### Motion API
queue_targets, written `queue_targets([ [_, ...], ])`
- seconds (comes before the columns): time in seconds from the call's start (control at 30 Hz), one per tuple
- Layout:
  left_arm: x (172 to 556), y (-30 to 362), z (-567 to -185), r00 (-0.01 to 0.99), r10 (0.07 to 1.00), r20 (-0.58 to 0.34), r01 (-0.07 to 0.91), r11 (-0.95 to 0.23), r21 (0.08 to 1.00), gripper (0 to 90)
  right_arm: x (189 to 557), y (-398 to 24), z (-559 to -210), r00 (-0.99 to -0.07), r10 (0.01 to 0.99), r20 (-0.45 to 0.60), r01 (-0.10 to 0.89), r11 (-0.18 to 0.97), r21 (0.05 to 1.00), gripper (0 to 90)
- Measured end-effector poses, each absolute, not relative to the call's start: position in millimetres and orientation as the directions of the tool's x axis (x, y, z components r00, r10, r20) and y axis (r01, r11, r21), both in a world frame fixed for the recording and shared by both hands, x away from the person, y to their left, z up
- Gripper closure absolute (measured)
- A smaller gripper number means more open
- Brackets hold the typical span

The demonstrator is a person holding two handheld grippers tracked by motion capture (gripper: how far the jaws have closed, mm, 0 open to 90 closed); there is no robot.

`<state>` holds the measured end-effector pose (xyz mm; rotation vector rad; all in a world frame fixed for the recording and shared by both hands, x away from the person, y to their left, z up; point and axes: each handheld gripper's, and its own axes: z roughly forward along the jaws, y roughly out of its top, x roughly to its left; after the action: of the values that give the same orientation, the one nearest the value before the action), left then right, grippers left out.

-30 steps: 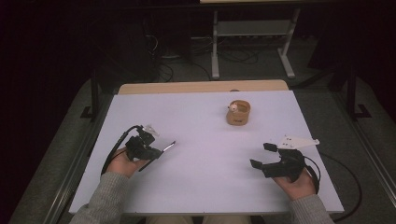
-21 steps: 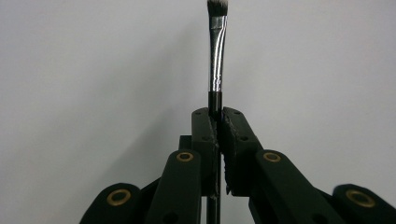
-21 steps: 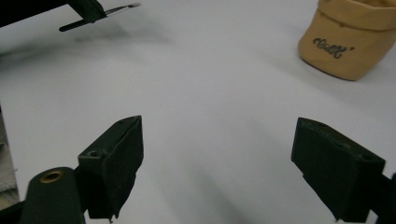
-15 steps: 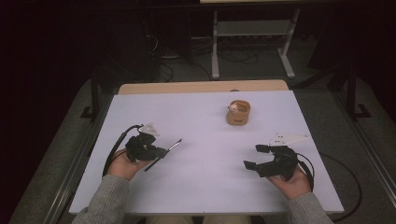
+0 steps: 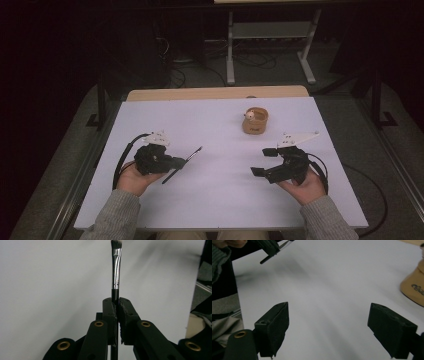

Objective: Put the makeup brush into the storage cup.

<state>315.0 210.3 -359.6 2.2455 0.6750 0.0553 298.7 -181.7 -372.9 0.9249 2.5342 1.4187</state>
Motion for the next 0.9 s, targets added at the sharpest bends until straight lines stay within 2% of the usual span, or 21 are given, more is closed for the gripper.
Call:
queue_targets([
  [0.53, 308, 195, -354, 0.912, 0.373, -0.173, 0.355, -0.502, 0.789, 84.1, 309, -148, -354, -0.875, 0.422, 0.237, 0.417, 0.410, 0.811, 15.6],
  [0.9, 303, 184, -361, 0.939, 0.295, -0.175, 0.306, -0.488, 0.818, 84.1, 312, -125, -357, -0.902, 0.349, 0.256, 0.398, 0.436, 0.807, 20.1],
])
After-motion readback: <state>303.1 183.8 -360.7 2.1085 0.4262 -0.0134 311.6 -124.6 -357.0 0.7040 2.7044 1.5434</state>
